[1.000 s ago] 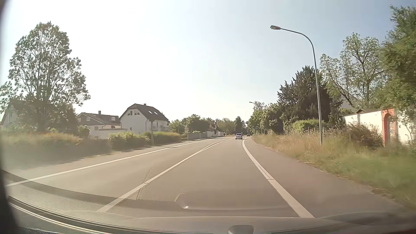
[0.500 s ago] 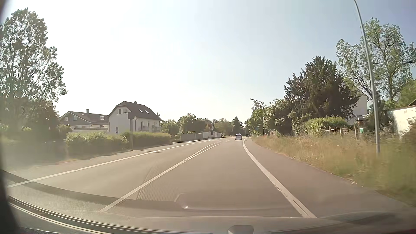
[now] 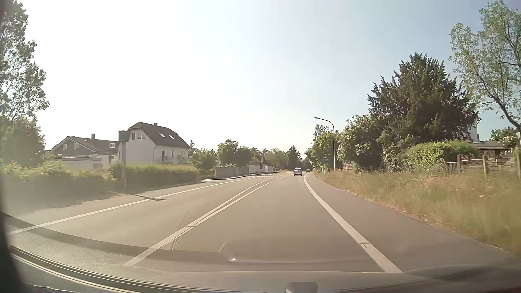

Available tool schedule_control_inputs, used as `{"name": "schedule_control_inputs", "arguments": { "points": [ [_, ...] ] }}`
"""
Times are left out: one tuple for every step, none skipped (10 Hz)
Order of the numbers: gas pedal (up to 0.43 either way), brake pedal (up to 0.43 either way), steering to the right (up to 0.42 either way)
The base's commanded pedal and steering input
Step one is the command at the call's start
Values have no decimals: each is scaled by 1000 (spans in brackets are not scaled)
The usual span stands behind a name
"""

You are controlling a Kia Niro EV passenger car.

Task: Follow the waypoints while adhering to traffic rules and regulations

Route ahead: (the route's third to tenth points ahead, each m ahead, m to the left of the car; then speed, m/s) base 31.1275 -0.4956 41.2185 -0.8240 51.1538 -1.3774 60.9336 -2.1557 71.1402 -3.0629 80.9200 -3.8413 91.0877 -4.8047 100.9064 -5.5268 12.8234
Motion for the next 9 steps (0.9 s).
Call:
{"name": "schedule_control_inputs", "arguments": {
  "points": [
    [59,30,8],
    [59,24,8],
    [59,30,8],
    [59,30,8],
    [59,30,8],
    [59,30,7],
    [59,30,7],
    [59,30,7],
    [59,30,7]
  ]
}}
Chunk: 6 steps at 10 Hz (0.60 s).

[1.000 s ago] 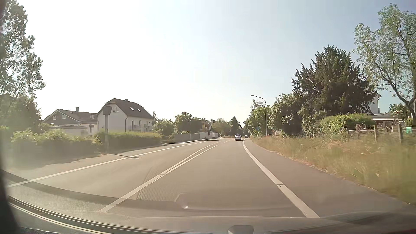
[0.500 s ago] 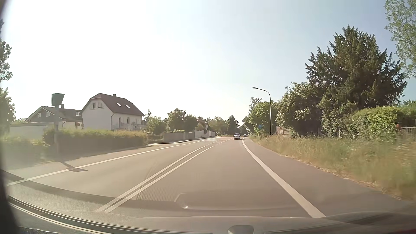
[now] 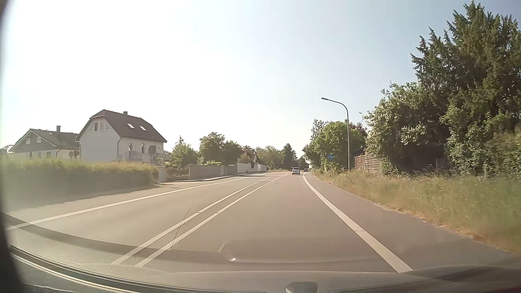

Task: Follow the waypoints while adhering to traffic rules and regulations

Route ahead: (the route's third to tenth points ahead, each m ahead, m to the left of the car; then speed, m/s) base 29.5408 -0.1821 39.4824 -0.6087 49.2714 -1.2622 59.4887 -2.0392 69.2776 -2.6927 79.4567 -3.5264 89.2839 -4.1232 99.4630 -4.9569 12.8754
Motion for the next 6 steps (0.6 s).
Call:
{"name": "schedule_control_inputs", "arguments": {
  "points": [
    [59,30,7],
    [59,30,7],
    [59,30,7],
    [59,30,7],
    [59,30,8],
    [59,30,11]
  ]
}}
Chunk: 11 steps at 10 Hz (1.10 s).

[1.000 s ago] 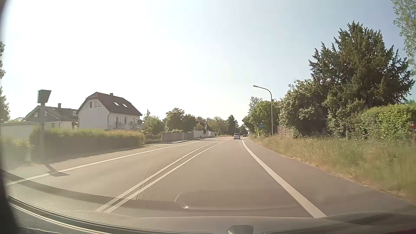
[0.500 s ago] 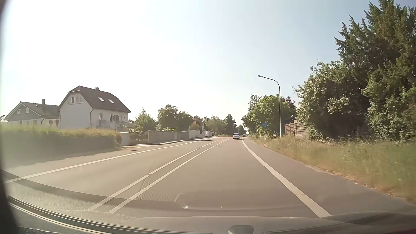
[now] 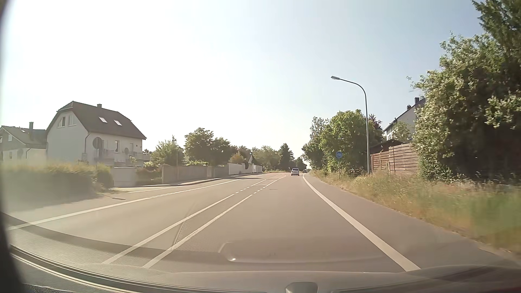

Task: Follow the waypoints while adhering to traffic rules and regulations

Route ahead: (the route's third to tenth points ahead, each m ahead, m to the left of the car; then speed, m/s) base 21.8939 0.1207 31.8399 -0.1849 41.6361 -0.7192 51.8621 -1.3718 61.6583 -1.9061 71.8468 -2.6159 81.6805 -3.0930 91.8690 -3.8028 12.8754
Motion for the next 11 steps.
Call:
{"name": "schedule_control_inputs", "arguments": {
  "points": [
    [59,30,11],
    [59,30,11],
    [59,24,11],
    [59,30,11],
    [59,30,11],
    [59,30,11],
    [59,30,10],
    [59,30,9],
    [59,30,9],
    [59,30,9],
    [59,30,8]
  ]
}}
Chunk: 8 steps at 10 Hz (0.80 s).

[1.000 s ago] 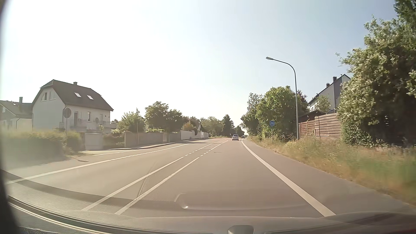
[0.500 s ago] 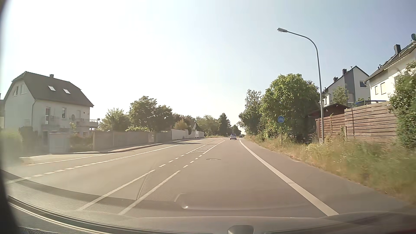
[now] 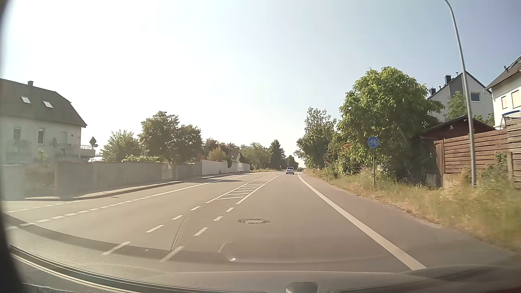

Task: Follow the waypoints while adhering to traffic rules and regulations

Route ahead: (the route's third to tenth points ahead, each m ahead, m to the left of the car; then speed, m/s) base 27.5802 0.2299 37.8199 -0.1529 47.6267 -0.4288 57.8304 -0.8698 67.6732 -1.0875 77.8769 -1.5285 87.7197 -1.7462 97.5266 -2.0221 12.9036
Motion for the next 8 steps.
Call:
{"name": "schedule_control_inputs", "arguments": {
  "points": [
    [59,30,8],
    [59,30,7],
    [59,30,7],
    [59,30,7],
    [59,30,7],
    [59,30,7],
    [59,30,5],
    [59,24,5]
  ]
}}
